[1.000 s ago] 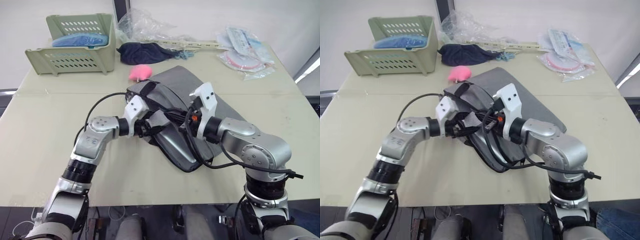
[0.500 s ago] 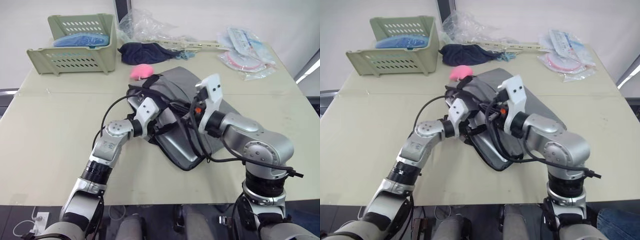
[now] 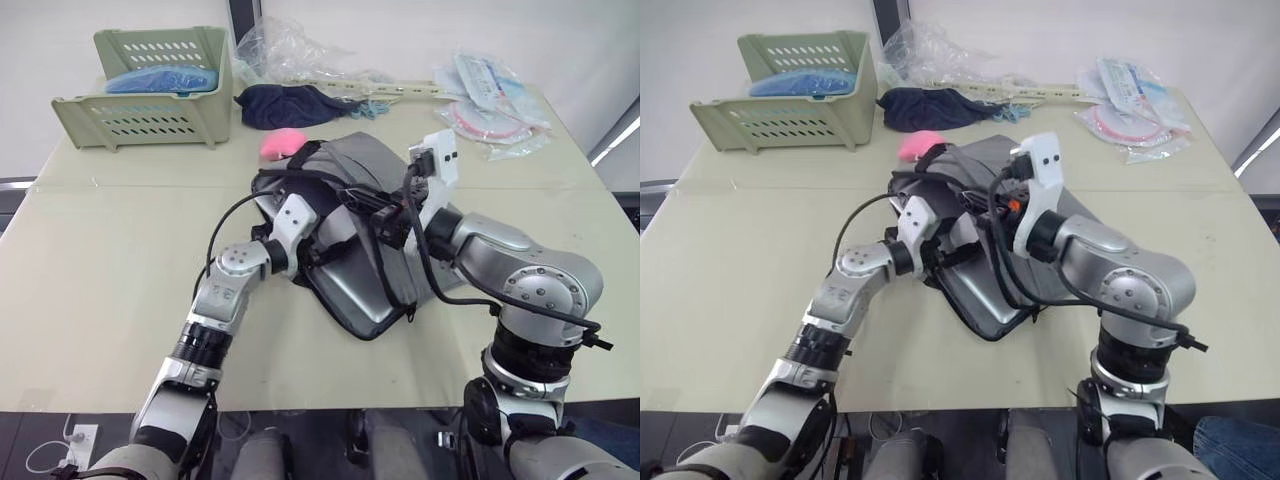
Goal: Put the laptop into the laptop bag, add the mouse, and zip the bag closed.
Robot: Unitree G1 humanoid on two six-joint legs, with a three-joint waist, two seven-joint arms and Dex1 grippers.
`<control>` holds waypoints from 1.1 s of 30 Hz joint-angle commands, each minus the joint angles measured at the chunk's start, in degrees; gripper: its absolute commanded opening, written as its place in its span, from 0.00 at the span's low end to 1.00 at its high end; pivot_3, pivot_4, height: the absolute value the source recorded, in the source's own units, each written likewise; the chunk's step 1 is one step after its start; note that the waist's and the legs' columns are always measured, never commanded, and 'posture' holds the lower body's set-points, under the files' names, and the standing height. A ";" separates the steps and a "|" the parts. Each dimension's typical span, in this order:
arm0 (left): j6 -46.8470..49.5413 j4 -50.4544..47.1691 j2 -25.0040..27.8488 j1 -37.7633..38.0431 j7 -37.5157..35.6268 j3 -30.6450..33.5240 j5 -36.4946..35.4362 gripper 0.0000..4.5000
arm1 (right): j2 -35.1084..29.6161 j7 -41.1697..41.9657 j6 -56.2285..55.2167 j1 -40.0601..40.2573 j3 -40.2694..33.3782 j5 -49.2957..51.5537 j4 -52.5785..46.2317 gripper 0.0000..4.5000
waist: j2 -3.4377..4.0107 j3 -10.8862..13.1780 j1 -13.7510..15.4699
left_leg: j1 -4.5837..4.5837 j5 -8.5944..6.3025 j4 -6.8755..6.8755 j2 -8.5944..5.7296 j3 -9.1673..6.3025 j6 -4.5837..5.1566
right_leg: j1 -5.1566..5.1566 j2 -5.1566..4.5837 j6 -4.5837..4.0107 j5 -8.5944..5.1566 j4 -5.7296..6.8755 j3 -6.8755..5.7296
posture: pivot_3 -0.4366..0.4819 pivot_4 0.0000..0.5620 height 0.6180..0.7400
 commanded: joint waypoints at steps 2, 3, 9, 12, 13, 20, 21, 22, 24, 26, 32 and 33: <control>-2.36 2.80 -0.93 -1.77 1.03 0.24 1.29 0.62 | 0.36 -0.87 -0.71 -2.03 -1.91 3.75 -2.39 0.01 | 0.00 0.00 -0.03 | 0.00 0.00 -0.01 0.00 0.00 0.00 | 0.00 0.00 0.00 0.00 0.00 -0.01 | 0.48 0.27 1.00; -2.38 3.44 -0.88 -2.04 1.03 0.10 1.69 0.62 | 0.31 -1.15 -0.71 -2.08 -1.97 4.03 -2.40 0.01 | 0.00 0.00 -0.04 | 0.00 0.00 -0.02 0.00 0.01 0.00 | 0.00 0.00 0.00 0.00 -0.01 -0.01 | 0.48 0.27 1.00; -3.49 5.71 -1.94 -3.73 0.75 0.19 1.81 0.62 | -0.10 -2.12 -0.70 -2.48 -2.02 5.09 -2.15 0.01 | 0.00 0.00 -0.03 | 0.00 0.00 -0.02 0.00 0.01 0.00 | 0.00 0.00 0.00 0.00 -0.01 0.00 | 0.48 0.27 1.00; -4.18 7.00 -2.20 -4.25 0.63 0.02 2.14 0.62 | -0.27 -2.45 -0.89 -2.75 -2.05 5.35 -1.81 0.01 | 0.00 0.00 -0.04 | -0.01 0.00 -0.01 0.00 0.01 0.00 | 0.00 0.00 0.00 0.00 -0.02 0.01 | 0.48 0.27 1.00; -4.23 7.34 -2.33 -4.40 0.65 0.02 2.17 0.62 | -0.30 -2.57 -0.94 -2.79 -2.03 5.39 -1.77 0.01 | 0.00 0.00 -0.03 | 0.00 0.00 -0.01 0.00 0.02 0.00 | 0.00 0.00 0.00 0.00 -0.02 0.01 | 0.48 0.27 1.00; -5.32 8.52 -2.89 -4.87 0.76 0.58 2.07 0.93 | -0.82 -3.01 -1.35 -2.54 -1.50 5.38 -1.79 0.00 | 0.00 0.00 0.03 | -0.01 0.00 -0.01 0.00 0.00 0.00 | 0.00 0.00 0.00 0.00 -0.02 0.00 | 0.48 0.27 1.00; -5.31 8.33 -2.86 -4.74 0.67 0.69 2.01 0.99 | -0.87 -3.00 -1.40 -2.50 -1.43 5.41 -1.83 0.00 | 0.00 0.00 0.01 | -0.01 0.00 -0.01 0.00 0.01 0.00 | 0.00 0.00 0.00 0.00 -0.02 0.01 | 0.48 0.27 1.00; -5.27 8.15 -2.76 -4.62 0.53 0.86 1.90 0.99 | -0.89 -3.00 -1.49 -2.53 -1.37 5.36 -1.69 0.00 | 0.00 0.00 0.00 | -0.01 0.00 -0.01 0.00 0.01 0.00 | 0.00 0.00 0.00 0.00 -0.02 0.01 | 0.48 0.27 1.00; -5.21 7.87 -2.62 -4.39 0.44 1.16 1.75 0.99 | -1.00 -2.88 -1.67 -2.49 -1.22 5.22 -1.56 0.00 | 0.00 0.00 0.00 | -0.01 0.00 -0.01 0.00 0.01 0.00 | 0.00 0.00 0.00 0.00 -0.02 0.01 | 0.48 0.27 1.00; -4.92 7.36 -2.49 -4.01 0.27 1.55 1.36 0.99 | -1.09 -2.79 -1.84 -2.39 -1.11 5.08 -1.45 0.00 | 0.00 0.00 -0.01 | -0.01 0.00 -0.01 0.00 0.01 0.00 | 0.00 0.00 0.00 0.00 -0.02 0.00 | 0.48 0.27 1.00; -2.92 1.77 -1.98 -1.16 -2.32 3.58 -2.37 0.99 | -1.44 -2.64 -2.26 -1.96 -0.82 4.82 -1.41 0.00 | 0.00 0.00 -0.04 | -0.01 0.00 -0.02 0.01 -0.01 0.00 | 0.00 0.00 0.00 0.00 -0.03 0.00 | 0.48 0.27 1.00; -1.98 -0.44 -1.51 -0.14 -3.31 4.18 -3.64 0.99 | -1.59 -2.58 -2.40 -1.85 -0.76 4.70 -1.34 0.00 | 0.00 0.00 -0.04 | -0.01 0.00 -0.02 0.01 -0.01 0.00 | 0.00 0.00 0.00 0.00 -0.03 0.00 | 0.48 0.27 1.00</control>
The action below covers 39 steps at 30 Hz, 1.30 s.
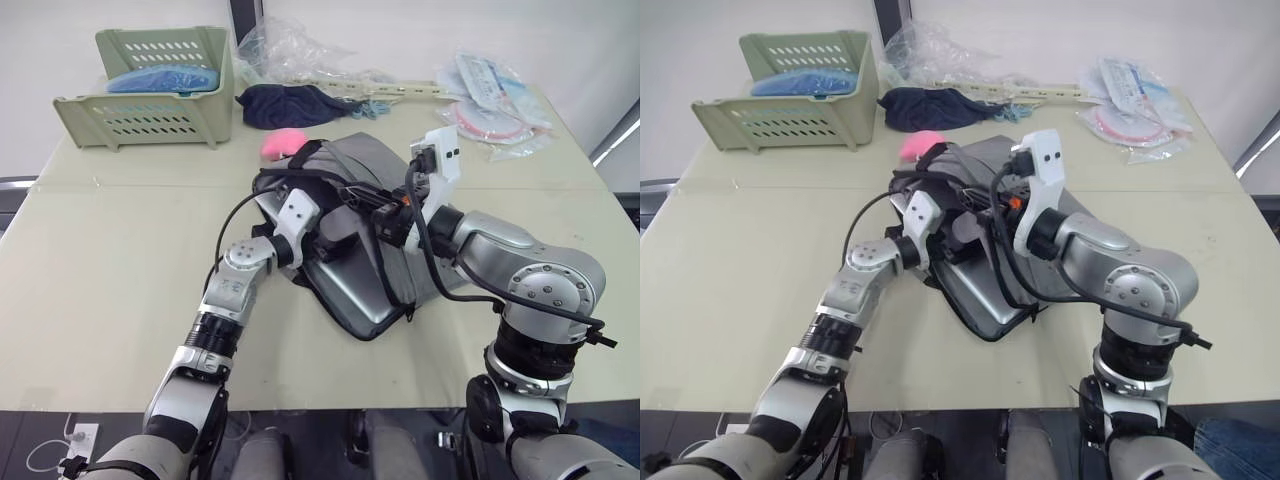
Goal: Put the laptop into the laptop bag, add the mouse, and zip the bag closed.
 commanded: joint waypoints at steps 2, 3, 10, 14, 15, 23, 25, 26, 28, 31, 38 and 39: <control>2.70 -11.35 2.42 3.56 -4.28 3.02 -6.17 0.99 | -0.71 0.47 -2.51 -0.97 -0.54 1.41 -1.79 0.00 | 0.00 0.00 -0.09 | 0.00 0.00 0.00 0.02 -0.01 0.00 | 0.00 0.00 0.00 0.00 -0.01 0.00 | 0.48 0.27 1.00; 4.26 -15.24 3.66 5.29 -6.12 4.27 -9.05 0.99 | -0.98 0.63 -2.52 -0.75 -0.50 1.41 -1.82 0.00 | 0.00 0.00 -0.11 | 0.00 0.00 -0.02 0.02 0.00 0.00 | 0.00 0.00 0.00 0.00 -0.01 0.00 | 0.48 0.27 1.00; 14.78 -29.02 16.33 14.16 -15.38 10.52 -20.15 0.99 | -7.00 5.44 -1.86 2.44 -0.29 3.26 -2.83 0.00 | 0.02 0.00 0.13 | -0.01 0.00 0.05 0.05 -0.05 0.00 | 0.01 -0.03 0.00 0.00 0.00 0.03 | 0.48 0.27 1.00; 17.24 -30.02 24.34 17.96 -20.31 13.59 -22.86 0.99 | -11.65 9.40 -2.02 4.41 0.70 4.99 -3.46 0.00 | 0.03 0.00 0.53 | -0.06 0.00 0.03 0.00 -0.13 0.00 | 0.01 -0.05 0.00 0.00 -0.05 0.03 | 0.48 0.27 1.00; 17.14 -29.50 25.98 18.55 -21.02 14.60 -23.07 0.99 | -13.27 11.03 -2.18 5.04 1.52 5.17 -3.88 0.00 | 0.05 0.02 0.59 | -0.07 0.00 0.02 0.00 -0.11 0.00 | 0.01 -0.04 0.00 0.00 -0.07 0.03 | 0.48 0.27 1.00; 16.71 -27.12 32.09 21.54 -23.03 18.98 -23.13 0.99 | -25.78 23.10 -5.63 11.17 8.54 4.49 -7.66 0.00 | 0.06 0.02 1.41 | -0.05 -0.02 -0.11 0.01 -0.08 -0.04 | 0.01 0.01 -0.01 -0.01 -0.21 0.02 | 0.48 0.27 1.00; 16.53 -27.24 32.40 22.13 -23.32 18.97 -22.98 0.99 | -26.70 24.44 -7.44 13.08 10.03 3.45 -8.21 0.00 | 0.06 0.02 1.39 | -0.04 -0.03 -0.14 0.02 -0.08 -0.05 | 0.01 0.02 -0.01 -0.01 -0.22 0.02 | 0.48 0.27 1.00; 16.55 -27.28 32.48 22.30 -23.42 18.98 -22.94 0.99 | -27.20 25.18 -8.41 13.97 10.93 2.76 -8.54 0.00 | 0.06 0.02 1.39 | -0.04 -0.03 -0.14 0.02 -0.07 -0.05 | 0.01 0.03 -0.01 -0.01 -0.22 0.02 | 0.48 0.27 1.00; 16.14 -26.81 32.37 22.04 -23.10 19.05 -22.50 0.99 | -27.66 25.22 -10.99 15.25 13.16 -0.24 -8.42 0.00 | 0.06 0.02 1.39 | -0.04 -0.03 -0.14 0.05 -0.07 -0.05 | 0.01 0.06 -0.01 -0.01 -0.22 0.02 | 0.48 0.27 1.00; 15.65 -25.96 32.29 21.40 -22.83 18.85 -21.95 0.99 | -27.35 24.86 -13.39 15.74 13.78 -2.18 -7.54 0.00 | 0.06 0.02 1.39 | -0.02 -0.03 -0.13 0.05 -0.03 -0.06 | 0.01 0.06 -0.01 -0.01 -0.22 0.04 | 0.48 0.27 1.00; 17.85 -23.76 32.90 18.99 -22.81 19.35 -23.23 1.00 | -27.57 27.34 -11.99 17.09 8.33 5.61 -7.95 0.71 | 0.05 0.02 1.59 | -0.03 -0.03 -0.10 0.05 -0.05 -0.06 | 0.01 0.06 -0.01 -0.01 -0.21 0.03 | 0.48 0.27 1.00; 18.79 -22.80 33.32 17.83 -22.95 19.24 -23.32 1.00 | -27.91 26.62 -11.02 17.47 5.18 8.48 -7.69 0.80 | 0.05 0.02 1.74 | -0.03 -0.03 -0.08 0.04 -0.05 -0.06 | 0.02 0.06 -0.01 -0.01 -0.21 0.03 | 0.48 0.27 1.00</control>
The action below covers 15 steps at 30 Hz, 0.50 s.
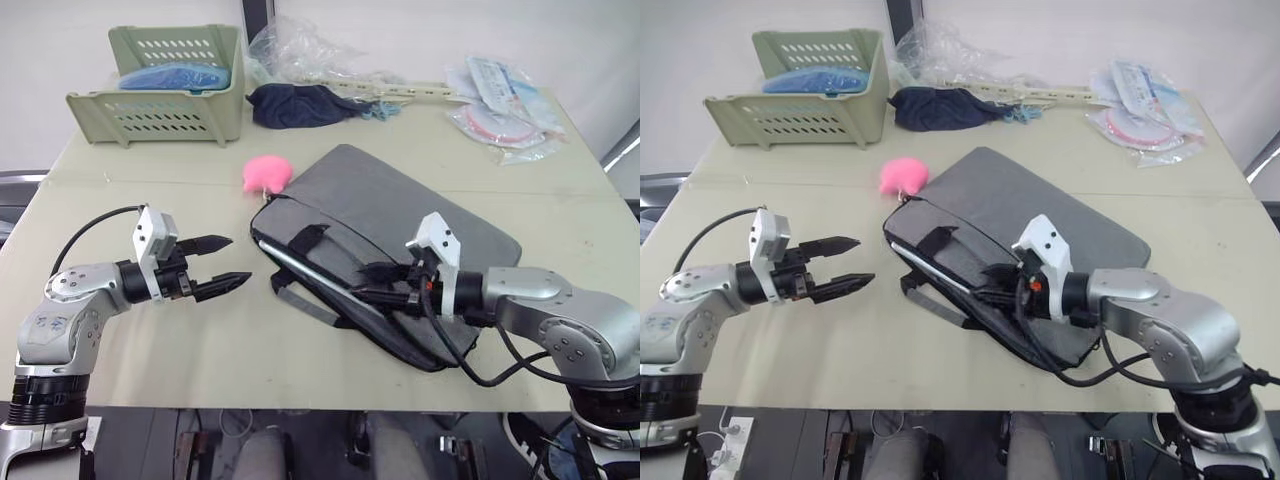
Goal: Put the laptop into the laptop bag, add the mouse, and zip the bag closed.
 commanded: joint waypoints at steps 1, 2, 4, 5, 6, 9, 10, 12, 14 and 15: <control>2.92 2.67 2.05 -4.79 -0.01 0.98 -1.55 1.00 | -2.02 0.08 2.42 1.18 -11.08 10.17 -0.90 0.92 | 0.00 0.00 0.33 | -0.02 0.00 0.03 0.00 -0.01 0.00 | 0.01 0.00 0.00 0.00 0.00 0.00 | 0.48 0.27 1.00; 4.35 5.46 2.16 -7.59 -0.01 0.13 -1.18 1.00 | -3.08 -1.11 3.55 2.13 -15.26 12.54 0.26 0.99 | 0.00 0.00 0.72 | -0.03 0.00 0.06 -0.01 -0.03 0.00 | 0.02 0.00 0.00 0.00 0.00 -0.01 | 0.48 0.27 1.00; 5.43 9.36 2.07 -11.30 -0.09 -1.36 -0.12 1.00 | -4.91 -2.84 4.94 3.70 -19.66 14.92 1.66 0.99 | -0.02 -0.01 1.22 | -0.05 0.00 0.11 -0.04 -0.03 0.01 | 0.04 0.00 0.00 0.00 0.01 0.00 | 0.48 0.27 1.00; 4.64 11.99 1.76 -13.57 -0.04 -2.69 1.38 1.00 | -6.66 -2.19 5.50 5.54 -21.68 15.21 2.32 0.99 | -0.02 -0.01 1.26 | -0.03 -0.01 0.11 -0.04 -0.02 0.01 | 0.07 0.00 0.00 0.00 0.01 0.01 | 0.48 0.27 1.00; 3.96 16.42 0.89 -17.21 -0.25 -4.53 3.09 1.00 | -8.72 -0.99 5.98 9.47 -24.86 14.12 3.36 0.99 | -0.03 -0.01 1.66 | 0.00 -0.01 0.11 -0.04 0.00 0.02 | 0.09 0.00 0.00 0.00 0.01 0.02 | 0.48 0.27 1.00; 2.09 26.51 -1.13 -24.66 -2.11 -8.40 6.45 1.00 | -11.26 -0.94 6.58 18.14 -31.69 12.63 5.65 0.99 | -0.09 -0.05 2.19 | -0.02 -0.02 0.09 -0.04 -0.08 0.04 | 0.13 0.04 0.00 0.00 0.00 -0.01 | 0.48 0.27 1.00; 0.96 29.66 -1.74 -26.50 -3.32 -9.58 7.55 1.00 | -11.62 -1.00 6.98 20.74 -33.92 13.14 5.75 0.99 | -0.11 -0.06 2.40 | -0.02 -0.02 0.09 -0.07 -0.10 0.04 | 0.13 0.05 0.01 0.00 -0.01 -0.02 | 0.48 0.27 1.00; -2.97 37.18 -3.42 -30.50 -5.01 -11.97 10.55 1.00 | -12.35 -0.30 8.08 25.95 -39.76 14.71 6.12 0.99 | -0.10 -0.06 2.40 | -0.01 -0.05 0.09 -0.07 0.09 0.09 | 0.12 0.04 0.02 0.01 -0.05 0.03 | 0.48 0.27 1.00; -6.33 45.03 -5.81 -34.72 -4.89 -12.58 12.48 1.00 | -11.63 -1.25 9.56 30.35 -45.85 16.50 7.59 0.99 | -0.11 -0.06 2.31 | 0.00 -0.05 0.10 -0.07 0.10 0.10 | 0.12 0.06 0.03 0.02 -0.05 0.02 | 0.48 0.27 1.00; -7.86 49.39 -7.13 -36.90 -4.36 -12.62 13.41 1.00 | -10.84 -1.17 10.43 33.79 -48.46 17.26 7.01 0.99 | -0.11 -0.05 2.32 | 0.00 -0.05 0.11 -0.07 0.12 0.10 | 0.12 0.06 0.05 0.03 -0.06 0.04 | 0.48 0.27 1.00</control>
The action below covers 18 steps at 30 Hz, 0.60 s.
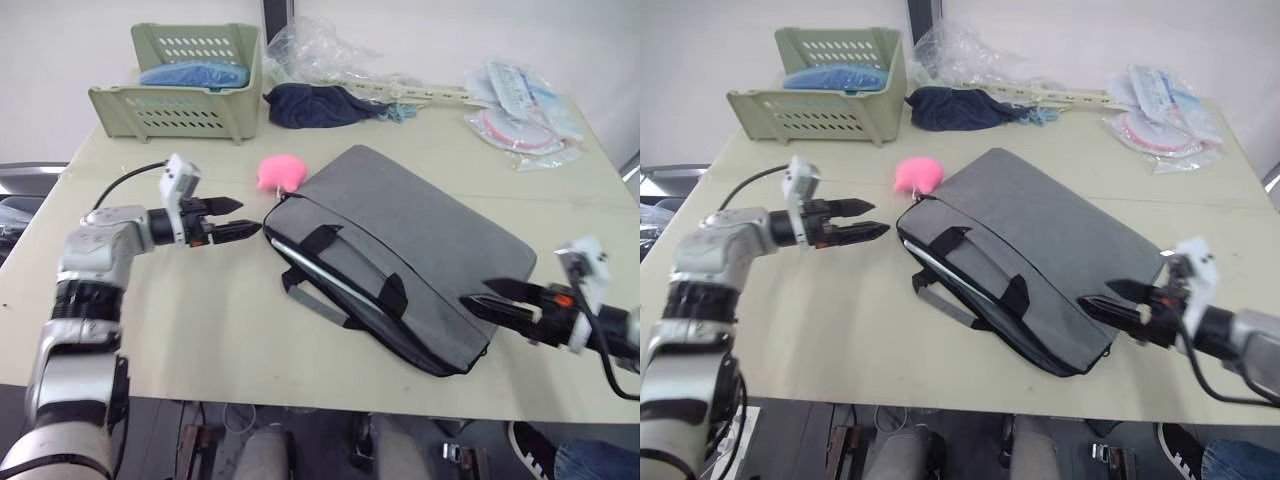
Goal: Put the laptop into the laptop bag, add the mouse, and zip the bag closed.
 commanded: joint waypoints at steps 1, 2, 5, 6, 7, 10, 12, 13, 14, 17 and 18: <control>-6.28 11.79 -2.66 -6.26 0.21 0.09 3.18 1.00 | 1.45 0.34 2.18 7.88 -9.89 3.79 -1.62 0.99 | -0.05 -0.02 0.00 | 0.00 0.00 0.00 0.00 0.00 0.00 | 0.01 0.00 0.00 0.00 0.00 0.00 | 0.48 0.27 1.00; -7.65 14.64 -3.33 -7.53 0.29 0.14 3.91 1.00 | 2.02 0.51 2.48 10.10 -10.96 4.56 -2.51 0.99 | -0.05 -0.02 0.00 | 0.01 0.00 -0.01 0.01 -0.02 0.00 | 0.02 0.02 0.01 0.00 0.00 0.00 | 0.48 0.27 1.00; -10.27 22.95 -5.84 -11.36 1.66 0.68 5.73 1.00 | 6.04 -1.34 1.96 15.90 -9.95 5.90 -5.25 0.99 | -0.06 -0.02 -0.61 | 0.04 -0.01 -0.05 0.03 -0.01 0.02 | 0.01 0.03 0.01 0.00 0.00 0.03 | 0.48 0.27 1.00; -10.10 25.26 -6.82 -12.67 1.82 0.80 6.15 1.00 | 8.38 -3.16 1.34 16.87 -8.53 5.89 -5.65 0.99 | -0.10 -0.03 -0.75 | 0.04 -0.01 -0.05 0.02 -0.01 0.02 | 0.02 0.02 0.01 0.00 -0.01 0.03 | 0.48 0.27 1.00; -10.09 26.97 -7.45 -13.63 1.77 0.98 6.56 1.00 | 9.93 -4.51 0.81 17.37 -7.57 5.92 -5.87 0.99 | -0.12 -0.05 -0.85 | 0.04 -0.01 -0.03 0.02 -0.04 0.03 | 0.03 0.02 0.01 0.00 0.00 0.02 | 0.48 0.27 1.00; -10.39 30.22 -8.84 -15.33 2.23 0.61 8.44 1.00 | 13.62 -8.95 -0.37 15.43 -5.13 8.10 -5.31 0.99 | -0.12 -0.05 -1.35 | 0.07 -0.04 0.03 0.01 0.05 0.08 | 0.03 0.00 0.05 0.03 0.03 0.13 | 0.48 0.27 1.00; -11.61 31.88 -9.73 -15.88 3.05 0.19 10.01 1.00 | 16.09 -12.17 -1.58 13.43 -2.40 8.04 -4.65 0.99 | -0.12 -0.05 -1.57 | 0.11 -0.05 0.03 0.02 0.06 0.09 | 0.03 0.01 0.04 0.04 0.06 0.15 | 0.48 0.27 1.00; -11.70 32.40 -10.07 -16.12 2.98 0.24 10.41 1.00 | 17.01 -13.11 -1.96 12.49 -1.23 8.38 -4.21 0.99 | -0.11 -0.05 -1.53 | 0.11 -0.05 0.03 0.03 0.05 0.09 | 0.03 0.02 0.04 0.04 0.07 0.15 | 0.48 0.27 1.00; -11.95 32.75 -10.27 -16.27 2.55 0.17 10.89 1.00 | 17.80 -14.24 -2.38 11.60 -0.33 8.65 -3.60 0.99 | -0.11 -0.05 -1.51 | 0.13 -0.05 0.03 0.03 0.04 0.09 | 0.03 0.02 0.04 0.04 0.09 0.14 | 0.48 0.27 1.00; -12.54 33.21 -10.45 -16.56 2.04 0.57 11.73 0.88 | 19.06 -16.55 -3.34 10.37 1.27 9.54 -2.37 1.00 | -0.10 -0.06 -1.03 | 0.10 -0.05 0.06 0.01 0.05 0.10 | 0.02 0.00 0.04 0.04 0.08 0.14 | 0.48 0.27 1.00; -12.59 33.23 -10.44 -16.61 2.03 0.82 11.79 0.81 | 19.30 -16.64 -3.68 10.23 1.93 9.47 -1.85 0.94 | -0.10 -0.06 -0.95 | 0.09 -0.06 0.08 0.01 0.05 0.11 | 0.02 0.00 0.04 0.04 0.08 0.14 | 0.48 0.27 1.00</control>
